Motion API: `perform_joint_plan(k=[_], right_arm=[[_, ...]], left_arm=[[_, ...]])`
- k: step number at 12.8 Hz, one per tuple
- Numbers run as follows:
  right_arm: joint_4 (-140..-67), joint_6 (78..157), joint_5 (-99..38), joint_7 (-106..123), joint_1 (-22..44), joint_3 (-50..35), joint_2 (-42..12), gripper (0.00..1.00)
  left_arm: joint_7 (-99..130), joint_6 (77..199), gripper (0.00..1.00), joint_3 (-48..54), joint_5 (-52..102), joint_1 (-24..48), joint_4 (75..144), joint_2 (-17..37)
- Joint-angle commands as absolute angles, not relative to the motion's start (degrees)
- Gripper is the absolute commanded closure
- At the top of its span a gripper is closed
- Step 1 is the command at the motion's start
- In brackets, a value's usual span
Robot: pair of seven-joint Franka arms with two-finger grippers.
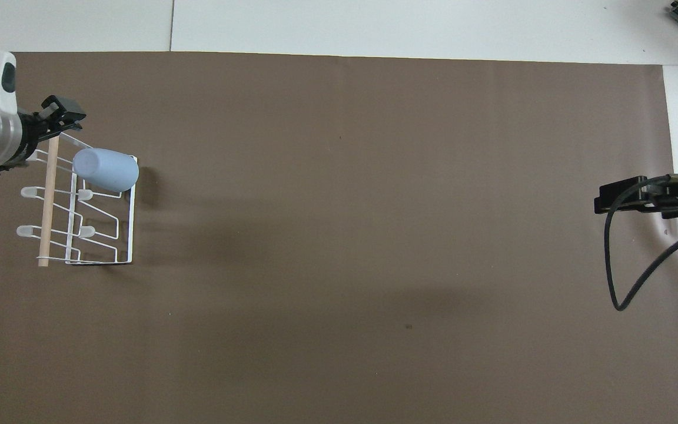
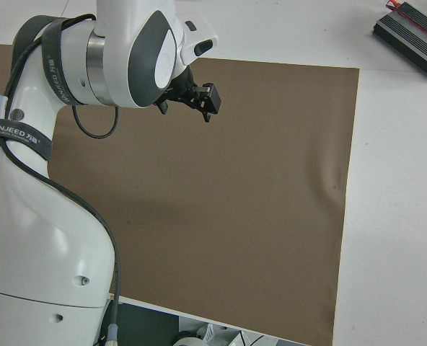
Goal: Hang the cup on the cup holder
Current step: 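Open the left gripper and pull it back from the cup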
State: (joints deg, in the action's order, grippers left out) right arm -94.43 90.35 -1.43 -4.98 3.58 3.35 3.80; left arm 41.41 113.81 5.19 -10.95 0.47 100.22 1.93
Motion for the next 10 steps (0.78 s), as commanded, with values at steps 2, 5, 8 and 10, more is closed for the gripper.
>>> perform_joint_plan(k=[2, 5, 8, 10], right_arm=[[-95.4, 90.1, -1.1, -4.1, 4.0, 3.9, 4.7, 0.0], [-95.4, 90.1, -1.1, -4.1, 4.0, 3.9, 4.7, 0.0], [-95.4, 90.1, -1.1, -4.1, 4.0, 3.9, 4.7, 0.0], [-95.4, 90.1, -1.1, -4.1, 4.0, 3.9, 4.7, 0.0]], left_arm=[[28.0, 105.9, 0.0, 5.3, -3.4, -1.7, 98.6, -0.2], [15.3, 101.0, 0.0, 5.2, 1.0, -3.8, 97.1, -0.7], [2.2, 98.0, 0.0, 5.4, 0.1, -5.1, 94.9, -0.6], [-4.2, 93.8, 0.0, 5.4, -0.9, -5.7, 93.2, -0.4]])
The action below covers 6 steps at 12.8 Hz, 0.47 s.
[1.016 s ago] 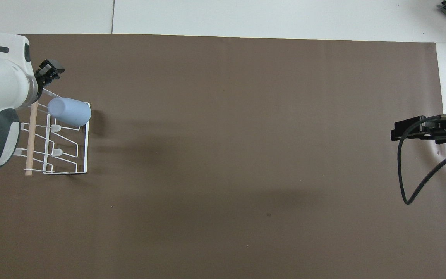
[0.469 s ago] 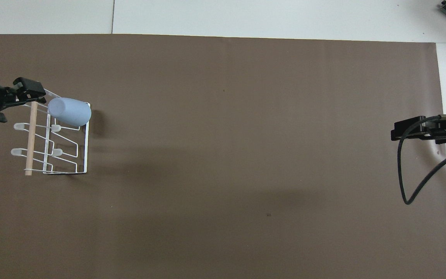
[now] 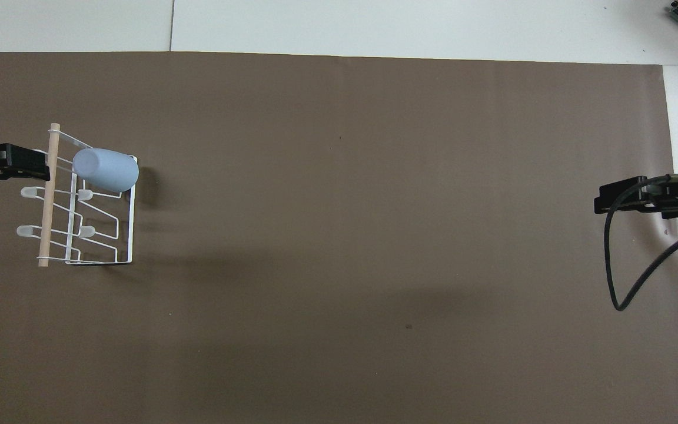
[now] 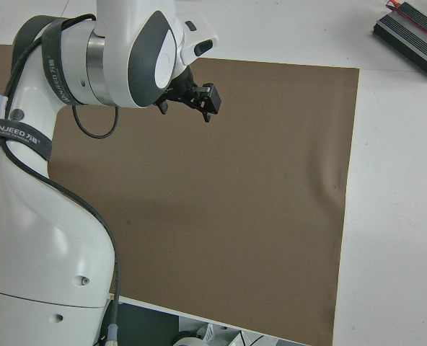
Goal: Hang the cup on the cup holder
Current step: 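Open the left gripper and pull it back from the cup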
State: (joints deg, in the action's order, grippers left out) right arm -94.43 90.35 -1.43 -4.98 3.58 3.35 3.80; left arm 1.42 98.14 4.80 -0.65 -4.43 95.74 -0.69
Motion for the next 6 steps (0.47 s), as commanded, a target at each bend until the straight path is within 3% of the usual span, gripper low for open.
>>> perform_joint_plan(k=[1, 4, 6], right_arm=[[-95.4, 90.1, -1.1, -4.1, 4.0, 3.9, 4.7, 0.0], [-95.4, 90.1, -1.1, -4.1, 4.0, 3.9, 4.7, 0.0], [-95.4, 90.1, -1.1, -4.1, 4.0, 3.9, 4.7, 0.0]], left_arm=[[-5.8, 91.1, 0.0, 5.4, -1.6, -6.1, 91.0, 0.1], [-6.2, 85.7, 0.0, 5.3, -0.9, -8.2, 86.9, 1.7], [-5.6, 87.9, 0.0, 5.4, -0.3, -10.1, 89.7, 0.6]])
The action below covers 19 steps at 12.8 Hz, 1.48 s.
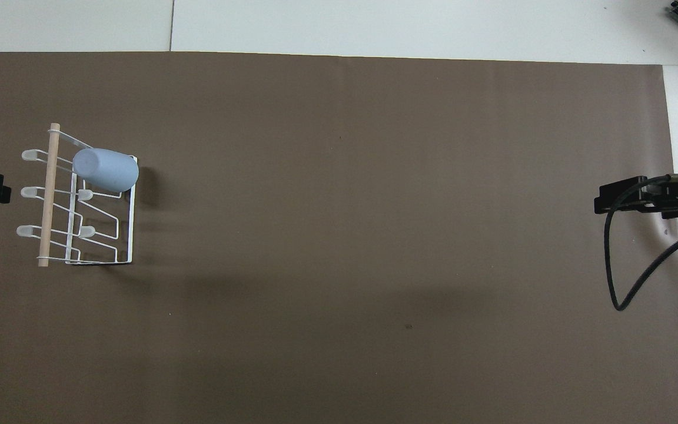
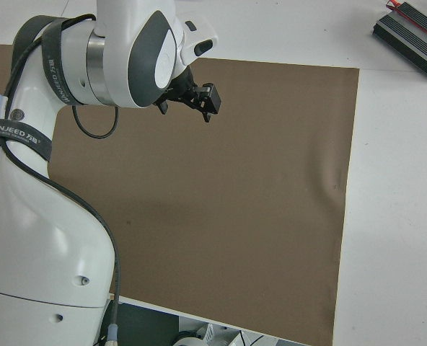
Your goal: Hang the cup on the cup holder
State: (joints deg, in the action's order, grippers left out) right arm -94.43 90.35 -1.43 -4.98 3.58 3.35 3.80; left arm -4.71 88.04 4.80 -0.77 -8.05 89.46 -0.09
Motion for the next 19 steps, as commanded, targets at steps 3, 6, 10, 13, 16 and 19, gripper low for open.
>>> perform_joint_plan(k=[3, 6, 10, 13, 16, 19], right_arm=[[-95.4, 90.1, -1.1, -4.1, 4.0, 3.9, 4.7, 0.0], [-95.4, 90.1, -1.1, -4.1, 4.0, 3.9, 4.7, 0.0], [-95.4, 90.1, -1.1, -4.1, 4.0, 3.9, 4.7, 0.0], [-95.4, 90.1, -1.1, -4.1, 4.0, 3.9, 4.7, 0.0], [-95.4, 90.1, -1.1, -4.1, 4.0, 3.9, 4.7, 0.0], [-95.4, 90.1, -1.1, -4.1, 4.0, 3.9, 4.7, 0.0]], left_arm=[[-5.5, 89.0, 0.0, 5.5, -0.4, -9.1, 92.5, -1.1], [-6.1, 87.7, 0.0, 6.2, -0.3, -8.4, 94.6, -2.2], [-2.6, 86.8, 0.0, 6.2, -0.3, -1.2, 95.9, -3.3], [-0.4, 88.1, 0.0, 6.1, -0.1, -1.8, 94.5, -3.0], [-0.4, 88.5, 0.0, 5.6, 0.1, -2.3, 91.1, -1.9], [0.4, 90.6, 0.0, 5.5, 3.9, -1.8, 91.8, -2.1]])
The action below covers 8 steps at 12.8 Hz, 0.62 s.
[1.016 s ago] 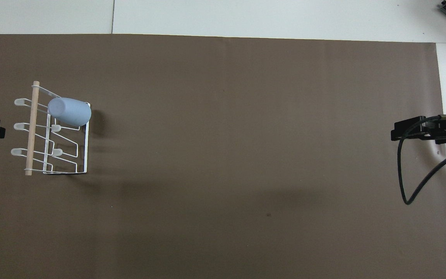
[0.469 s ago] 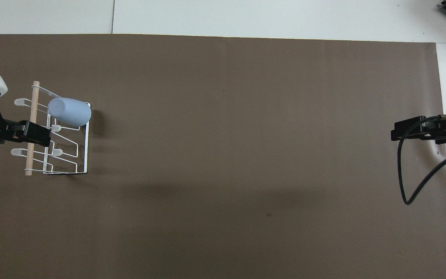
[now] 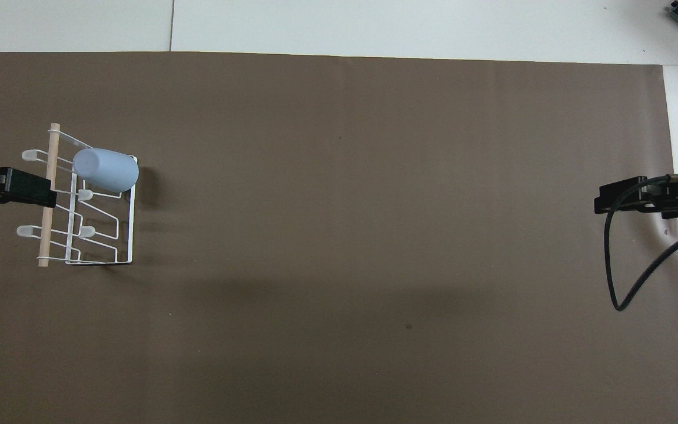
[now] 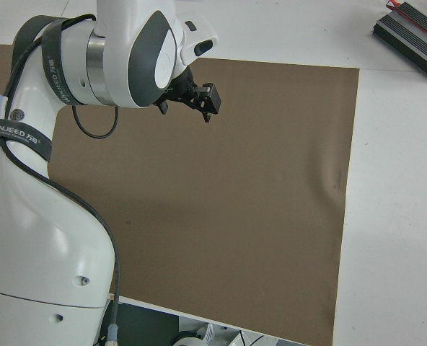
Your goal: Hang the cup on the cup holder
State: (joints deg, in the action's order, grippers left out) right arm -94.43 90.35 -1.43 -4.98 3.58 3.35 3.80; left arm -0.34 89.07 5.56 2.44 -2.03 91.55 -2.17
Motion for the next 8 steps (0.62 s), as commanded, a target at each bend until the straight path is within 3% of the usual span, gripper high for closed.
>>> perform_joint_plan(k=[1, 8], right_arm=[[-95.4, 90.1, -1.1, -4.1, 4.0, 3.9, 4.7, 0.0], [-95.4, 90.1, -1.1, -4.1, 4.0, 3.9, 4.7, 0.0]], left_arm=[[0.4, 90.5, 0.0, 5.6, 3.9, -2.1, 91.7, -2.1], [-2.0, 90.4, 0.0, 5.6, 3.7, -2.1, 92.5, -2.5]])
